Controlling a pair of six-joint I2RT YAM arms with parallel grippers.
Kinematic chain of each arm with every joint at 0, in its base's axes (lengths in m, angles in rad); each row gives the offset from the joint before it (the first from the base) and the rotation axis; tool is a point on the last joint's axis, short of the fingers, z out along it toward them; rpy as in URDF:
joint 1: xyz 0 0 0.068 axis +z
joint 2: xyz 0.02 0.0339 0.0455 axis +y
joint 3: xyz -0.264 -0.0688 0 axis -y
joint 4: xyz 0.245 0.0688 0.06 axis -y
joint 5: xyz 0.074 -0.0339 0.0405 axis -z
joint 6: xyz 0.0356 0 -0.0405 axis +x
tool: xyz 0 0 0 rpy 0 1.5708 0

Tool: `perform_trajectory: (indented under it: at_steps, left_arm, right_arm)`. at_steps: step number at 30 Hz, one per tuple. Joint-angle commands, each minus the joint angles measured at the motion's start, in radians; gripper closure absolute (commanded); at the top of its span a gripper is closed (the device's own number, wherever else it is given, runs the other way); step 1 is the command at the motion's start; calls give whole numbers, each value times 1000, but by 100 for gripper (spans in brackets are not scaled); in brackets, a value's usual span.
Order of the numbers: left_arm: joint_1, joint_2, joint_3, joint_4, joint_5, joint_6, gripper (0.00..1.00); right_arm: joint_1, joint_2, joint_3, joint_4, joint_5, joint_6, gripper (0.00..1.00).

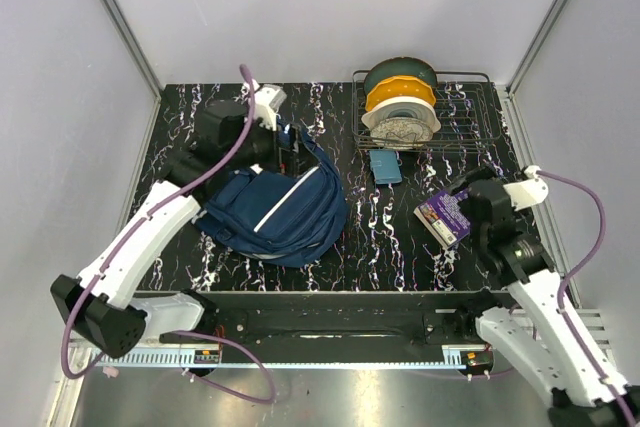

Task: Pack the student bag
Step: Pick up the book from the center of the board.

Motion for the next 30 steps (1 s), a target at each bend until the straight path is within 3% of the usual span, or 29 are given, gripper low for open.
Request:
perform_trajectory:
  at_steps: [1,4,8,10,13,19,30]
  left_arm:
    - [-102,83,54,108,22,-21,1]
    - [-160,174,108,146,33,-19,1]
    - [-235,329,212,178,46,4,1]
    - [-295,492,317,185,56,22,1]
    - [-330,611,397,192,59,33,1]
    - [-393,795,514,226,66,33,1]
    - [-466,961,499,445,37,-30,1]
  right_arm:
    - [-330,132,49,-81,-320,-91,0]
    - [-446,235,52,-78,-443,-144,0]
    - [-534,257,11,-38,-478,-149,0]
    - [-595,281,-32,-9,-535,-149,0]
    - [-643,316,-75,45,-584,-157,0]
    - [-678,381,-140,128,-641,-143,0]
    - [-688,367,-186,158,-647,-140,0]
